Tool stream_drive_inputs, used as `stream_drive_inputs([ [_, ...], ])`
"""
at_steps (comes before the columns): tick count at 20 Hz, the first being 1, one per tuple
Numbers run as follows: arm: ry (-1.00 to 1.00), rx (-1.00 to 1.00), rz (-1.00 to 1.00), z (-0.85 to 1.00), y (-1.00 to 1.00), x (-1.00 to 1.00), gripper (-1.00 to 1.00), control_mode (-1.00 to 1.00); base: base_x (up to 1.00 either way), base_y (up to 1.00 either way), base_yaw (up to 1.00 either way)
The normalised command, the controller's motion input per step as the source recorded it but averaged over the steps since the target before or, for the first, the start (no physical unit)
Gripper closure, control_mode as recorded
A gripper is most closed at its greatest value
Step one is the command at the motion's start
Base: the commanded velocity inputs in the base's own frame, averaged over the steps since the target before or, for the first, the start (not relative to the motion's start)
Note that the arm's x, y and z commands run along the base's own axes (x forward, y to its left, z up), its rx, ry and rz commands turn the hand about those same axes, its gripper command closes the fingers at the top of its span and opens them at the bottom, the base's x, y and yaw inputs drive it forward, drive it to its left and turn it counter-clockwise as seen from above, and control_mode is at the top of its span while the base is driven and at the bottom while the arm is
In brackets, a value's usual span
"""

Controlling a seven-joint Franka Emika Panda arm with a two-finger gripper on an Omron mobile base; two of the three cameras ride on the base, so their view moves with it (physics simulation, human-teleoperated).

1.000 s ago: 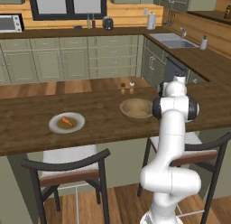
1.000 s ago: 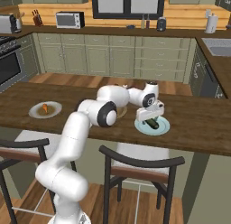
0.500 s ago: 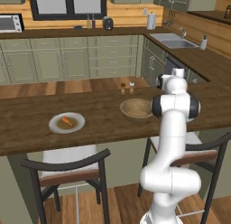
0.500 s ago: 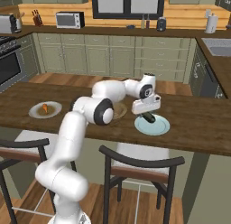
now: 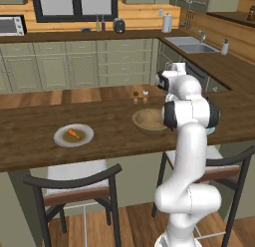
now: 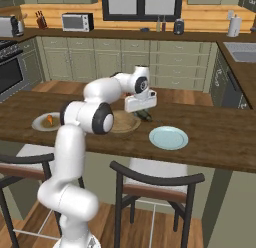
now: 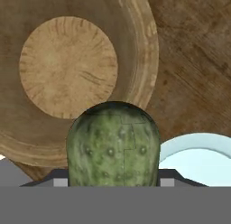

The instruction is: Pick the chicken drumstick and cucumber from their plates and place them in the bowl. Then put the bowl in the fridge.

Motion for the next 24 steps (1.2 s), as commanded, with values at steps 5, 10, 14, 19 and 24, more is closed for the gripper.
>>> stream_drive_inputs([
  [5,0.0,0.0,0.0,-0.07,0.9,0.21,1.0,-1.0,0.0,0.0,0.0],
  [10,0.0,0.0,0.0,-0.17,0.37,0.48,1.0,-1.0,0.0,0.0,0.0],
  [14,0.0,0.0,0.0,-0.41,0.09,-0.04,1.0,-1.0,0.0,0.0,0.0],
  [19,0.0,0.0,0.0,-0.35,0.2,0.2,1.0,-1.0,0.0,0.0,0.0],
  [24,0.01,0.0,0.0,-0.24,0.07,0.3,1.0,-1.0,0.0,0.0,0.0],
])
